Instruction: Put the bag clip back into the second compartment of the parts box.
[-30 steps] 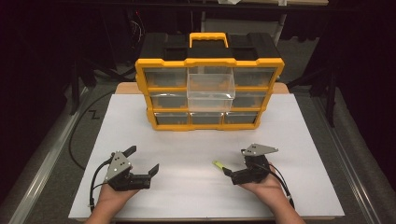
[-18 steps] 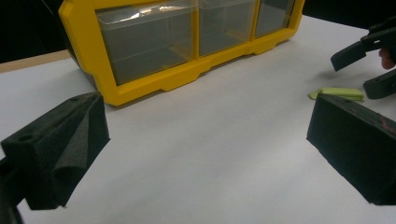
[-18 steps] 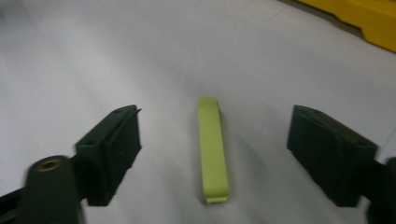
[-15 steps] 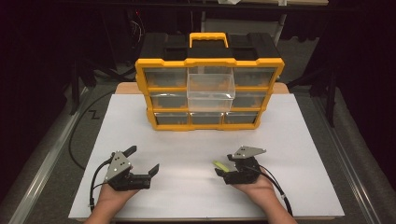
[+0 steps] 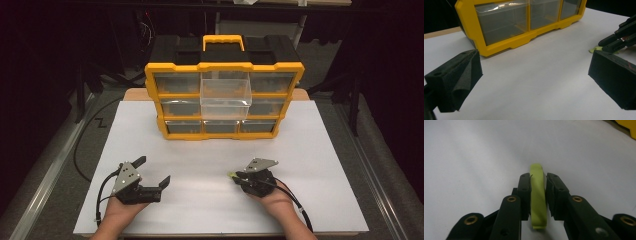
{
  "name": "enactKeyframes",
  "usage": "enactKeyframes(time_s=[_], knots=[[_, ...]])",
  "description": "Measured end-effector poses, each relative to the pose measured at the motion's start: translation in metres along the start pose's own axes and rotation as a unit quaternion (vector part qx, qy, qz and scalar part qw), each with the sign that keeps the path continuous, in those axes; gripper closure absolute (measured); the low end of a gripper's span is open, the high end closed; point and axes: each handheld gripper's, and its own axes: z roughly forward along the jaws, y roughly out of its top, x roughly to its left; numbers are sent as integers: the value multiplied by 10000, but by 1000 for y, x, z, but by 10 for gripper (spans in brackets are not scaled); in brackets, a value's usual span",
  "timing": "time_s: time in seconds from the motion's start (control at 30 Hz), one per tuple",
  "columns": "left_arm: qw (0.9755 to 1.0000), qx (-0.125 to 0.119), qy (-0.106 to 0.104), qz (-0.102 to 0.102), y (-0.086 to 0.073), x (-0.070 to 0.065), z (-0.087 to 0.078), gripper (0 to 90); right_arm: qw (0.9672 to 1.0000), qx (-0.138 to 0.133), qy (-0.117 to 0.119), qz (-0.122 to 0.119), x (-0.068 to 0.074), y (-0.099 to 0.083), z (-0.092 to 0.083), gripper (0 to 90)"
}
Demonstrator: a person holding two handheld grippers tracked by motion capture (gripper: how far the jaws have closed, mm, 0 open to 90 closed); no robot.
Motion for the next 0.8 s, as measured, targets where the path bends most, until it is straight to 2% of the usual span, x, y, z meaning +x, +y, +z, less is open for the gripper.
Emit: enactKeyframes(time_s=[0.23,0.5,0.6,0.8], knots=[[10000,44,-46,-25,0,0,0,2,10000,20,87,-41,-3,1,1,796],[9999,115,34,-5,-1,0,2,3,9999,9,123,-91,-3,3,-1,797],[9999,93,68,26,-1,0,1,2,9998,-127,148,-20,-4,4,-10,797],[9999,109,76,-8,-1,1,1,2,9997,-164,158,21,-8,4,-18,797]])
